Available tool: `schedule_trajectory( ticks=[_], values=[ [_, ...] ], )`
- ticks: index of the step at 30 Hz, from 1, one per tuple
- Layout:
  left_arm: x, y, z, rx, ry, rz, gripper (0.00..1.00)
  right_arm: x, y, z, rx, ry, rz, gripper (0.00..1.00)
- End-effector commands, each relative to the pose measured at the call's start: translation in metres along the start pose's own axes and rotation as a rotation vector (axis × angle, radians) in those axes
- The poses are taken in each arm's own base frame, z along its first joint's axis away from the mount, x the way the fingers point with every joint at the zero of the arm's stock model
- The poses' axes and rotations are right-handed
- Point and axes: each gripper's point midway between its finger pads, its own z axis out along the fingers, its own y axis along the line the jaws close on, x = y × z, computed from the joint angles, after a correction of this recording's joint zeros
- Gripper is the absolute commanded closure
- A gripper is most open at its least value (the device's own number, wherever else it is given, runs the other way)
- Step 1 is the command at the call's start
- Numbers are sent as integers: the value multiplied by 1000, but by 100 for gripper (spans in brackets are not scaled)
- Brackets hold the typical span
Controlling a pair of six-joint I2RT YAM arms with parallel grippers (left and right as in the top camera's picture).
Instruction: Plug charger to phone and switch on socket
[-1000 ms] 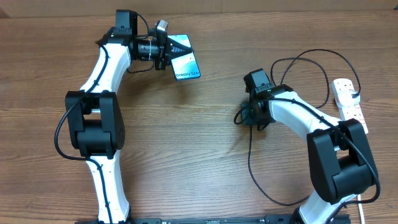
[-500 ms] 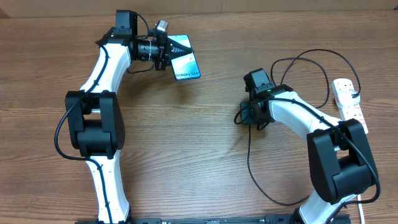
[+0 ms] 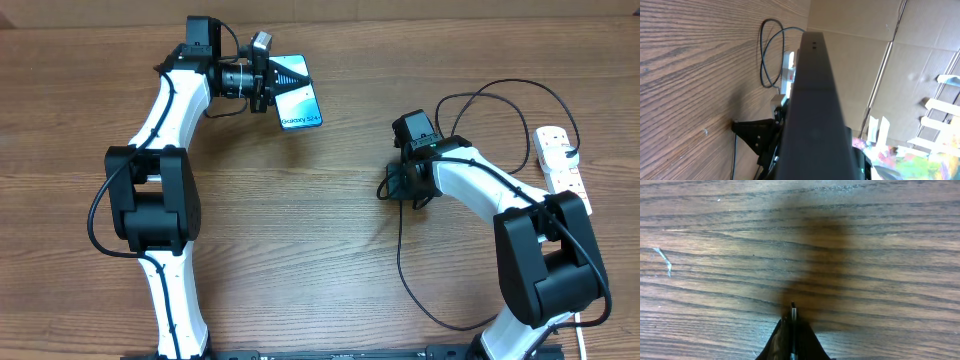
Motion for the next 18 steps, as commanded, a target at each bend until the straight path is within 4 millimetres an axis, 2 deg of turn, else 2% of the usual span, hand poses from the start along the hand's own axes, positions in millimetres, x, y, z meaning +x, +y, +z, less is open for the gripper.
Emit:
schedule_trajectory(
  ticks=[1, 13, 18],
  values=[
    [10, -21, 0, 48, 32, 82, 96, 1, 2, -2, -12, -6, 1, 96],
    [12, -25, 0, 71, 48, 91, 96, 1, 2, -2, -12, -6, 2, 96],
    [22, -38, -2, 149, 101, 96, 96, 0, 3, -3, -18, -6, 3, 96]
  ],
)
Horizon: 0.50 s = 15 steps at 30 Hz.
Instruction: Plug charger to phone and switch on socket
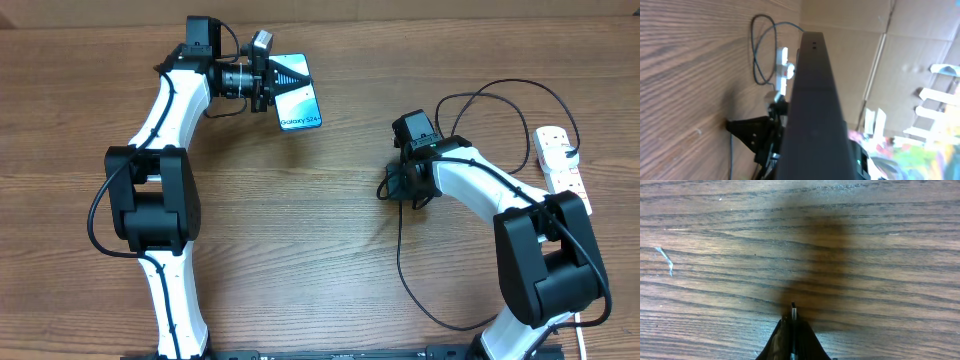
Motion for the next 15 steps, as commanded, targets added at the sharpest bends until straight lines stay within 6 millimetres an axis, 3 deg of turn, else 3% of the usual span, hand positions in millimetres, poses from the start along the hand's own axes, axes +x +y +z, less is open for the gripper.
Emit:
schedule_trajectory(
  ticks=[1, 6, 11, 15],
  values=[
    [17, -33, 0, 116, 78, 68, 96, -1, 4, -4, -29, -6, 4, 96],
    [22, -45, -3, 183, 117, 112, 96, -12, 32, -32, -273, -20, 2, 96],
    [19, -48, -3, 183, 114, 139, 96, -19, 77, -95, -698, -79, -119, 96],
    [16, -50, -2, 177, 114, 117, 96, -17, 92, -130, -880, -98, -149, 96]
  ],
)
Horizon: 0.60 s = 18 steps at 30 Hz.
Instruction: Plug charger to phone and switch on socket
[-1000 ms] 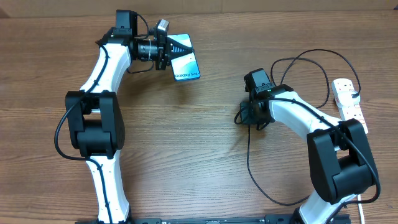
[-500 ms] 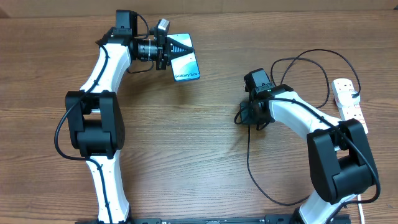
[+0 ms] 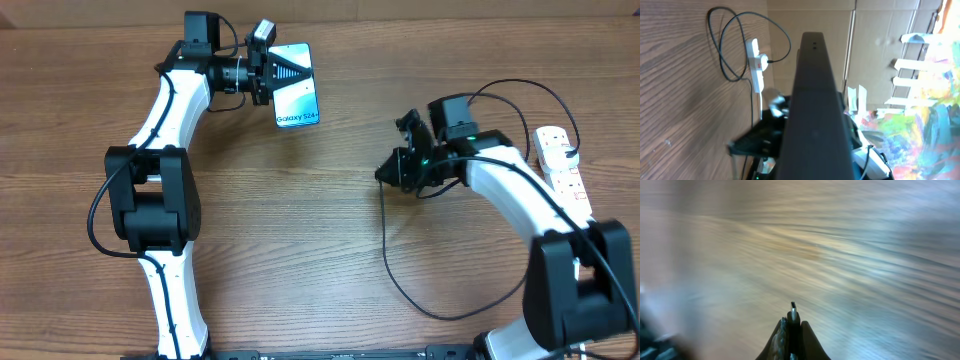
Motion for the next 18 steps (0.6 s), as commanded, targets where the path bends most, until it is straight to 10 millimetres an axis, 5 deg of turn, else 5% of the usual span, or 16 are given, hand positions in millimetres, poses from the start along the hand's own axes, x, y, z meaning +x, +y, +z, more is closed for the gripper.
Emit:
schedule_trajectory(
  ticks=[1, 7, 18],
  values=[
    [6, -22, 4, 38, 35, -9, 96, -5, 60, -24, -292, -13, -99, 96],
    [6, -23, 20, 23, 55, -58, 96, -3, 100, -42, -546, -3, -150, 96],
    [9, -35, 68, -2, 102, -48, 96, -13, 119, -53, -652, -14, -138, 96]
  ],
)
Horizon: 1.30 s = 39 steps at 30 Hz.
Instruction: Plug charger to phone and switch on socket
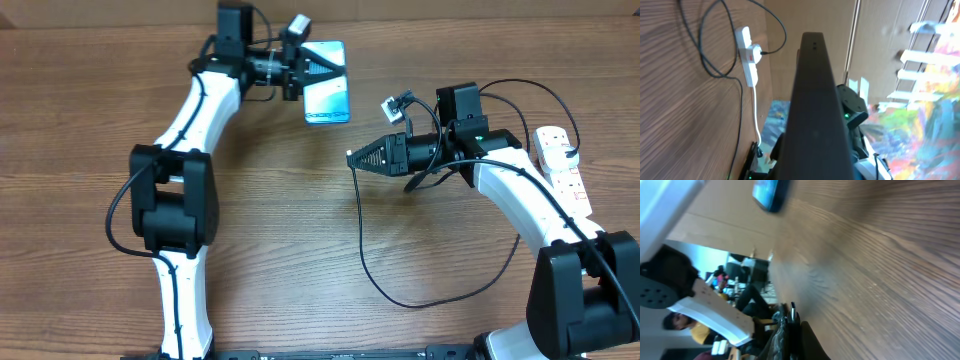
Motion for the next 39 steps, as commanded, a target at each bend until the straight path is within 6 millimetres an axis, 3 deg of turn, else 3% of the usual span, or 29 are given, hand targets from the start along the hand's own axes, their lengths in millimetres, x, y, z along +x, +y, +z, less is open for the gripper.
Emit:
schedule_trajectory(
  ticks=[1, 9, 20, 39],
  values=[
    [4, -21, 9, 11, 22, -31, 96, -7, 21, -3, -68, -2, 0, 96],
    [8, -26, 24, 16, 50, -9, 96, -23, 27, -4, -82, -39, 13, 96],
    [7, -28, 26, 17, 48, 26, 96, -39, 29, -5, -73, -86, 35, 96],
    [17, -32, 41, 28, 94, 45, 96, -46, 26, -5, -52, -114, 29, 96]
  ],
)
